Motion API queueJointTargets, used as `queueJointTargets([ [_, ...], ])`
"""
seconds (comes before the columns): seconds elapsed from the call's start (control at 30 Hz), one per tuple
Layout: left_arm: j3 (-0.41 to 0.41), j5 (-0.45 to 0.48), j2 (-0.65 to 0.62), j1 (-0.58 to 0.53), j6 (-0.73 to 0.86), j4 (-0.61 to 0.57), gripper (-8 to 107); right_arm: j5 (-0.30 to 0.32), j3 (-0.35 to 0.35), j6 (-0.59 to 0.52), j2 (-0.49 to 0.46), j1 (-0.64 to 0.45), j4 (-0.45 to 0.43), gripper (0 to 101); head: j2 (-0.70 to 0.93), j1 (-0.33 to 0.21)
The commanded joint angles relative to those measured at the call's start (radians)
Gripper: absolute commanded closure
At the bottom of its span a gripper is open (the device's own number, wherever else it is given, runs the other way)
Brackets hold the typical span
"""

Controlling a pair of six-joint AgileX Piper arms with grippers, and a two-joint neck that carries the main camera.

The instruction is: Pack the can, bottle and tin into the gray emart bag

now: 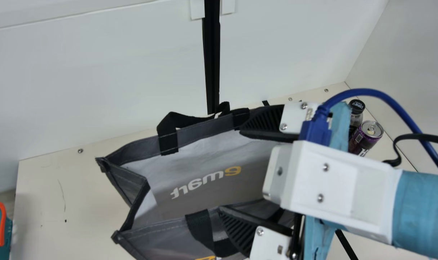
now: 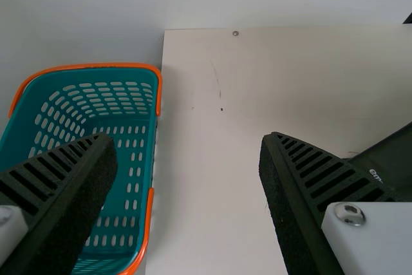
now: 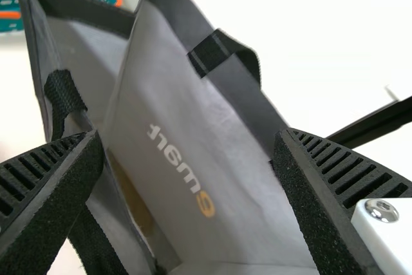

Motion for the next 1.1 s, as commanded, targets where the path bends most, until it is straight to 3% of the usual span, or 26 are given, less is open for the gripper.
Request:
queueJointTargets([
  [0.0,0.000,0.000,0.000,0.000,0.000,0.000,9,-0.001,-0.014,0.004,0.000,-0.004,-0.001,11,-0.001,-0.023],
  [0.43,0.000,0.000,0.000,0.000,0.000,0.000,9,-0.001,-0.120,0.033,0.016,-0.123,-0.012,11,-0.001,-0.023],
  [1.07,0.000,0.000,0.000,0.000,0.000,0.000,9,-0.001,-0.242,0.055,0.110,-0.519,0.027,11,-0.001,-0.023],
])
